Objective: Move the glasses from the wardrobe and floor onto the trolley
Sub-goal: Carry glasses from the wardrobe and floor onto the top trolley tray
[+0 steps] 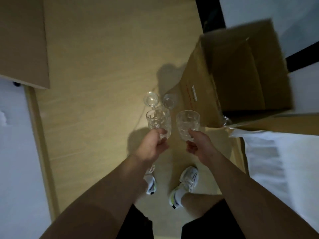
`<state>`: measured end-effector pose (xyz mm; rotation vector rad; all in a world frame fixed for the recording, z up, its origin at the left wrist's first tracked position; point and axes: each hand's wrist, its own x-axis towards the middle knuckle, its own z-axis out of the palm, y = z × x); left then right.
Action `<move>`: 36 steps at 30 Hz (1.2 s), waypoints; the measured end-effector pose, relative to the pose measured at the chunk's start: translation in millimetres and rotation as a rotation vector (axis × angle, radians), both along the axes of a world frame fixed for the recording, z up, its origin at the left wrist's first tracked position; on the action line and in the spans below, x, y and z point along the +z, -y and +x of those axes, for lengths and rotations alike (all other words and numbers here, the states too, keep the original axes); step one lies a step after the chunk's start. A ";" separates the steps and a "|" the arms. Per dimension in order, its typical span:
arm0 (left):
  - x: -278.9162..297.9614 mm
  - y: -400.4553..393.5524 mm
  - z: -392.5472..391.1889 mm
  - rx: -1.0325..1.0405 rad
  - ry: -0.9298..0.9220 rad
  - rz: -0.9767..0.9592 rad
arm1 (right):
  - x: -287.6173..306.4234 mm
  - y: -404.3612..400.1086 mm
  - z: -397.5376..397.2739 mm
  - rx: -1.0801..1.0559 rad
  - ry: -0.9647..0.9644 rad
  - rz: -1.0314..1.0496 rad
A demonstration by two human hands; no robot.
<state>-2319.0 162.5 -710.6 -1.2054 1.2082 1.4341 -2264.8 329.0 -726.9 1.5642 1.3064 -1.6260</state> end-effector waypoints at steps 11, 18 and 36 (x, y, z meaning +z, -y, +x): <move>339.0 89.7 -138.8 0.024 -0.380 0.052 | 329.6 81.4 -152.5 0.140 -0.431 0.000; 509.4 168.8 -188.8 0.067 -0.733 -0.057 | 485.1 143.5 -243.3 0.278 -0.707 -0.030; 582.3 300.6 -76.3 0.772 -0.733 -0.457 | 559.1 307.5 -272.2 0.980 -0.890 -0.316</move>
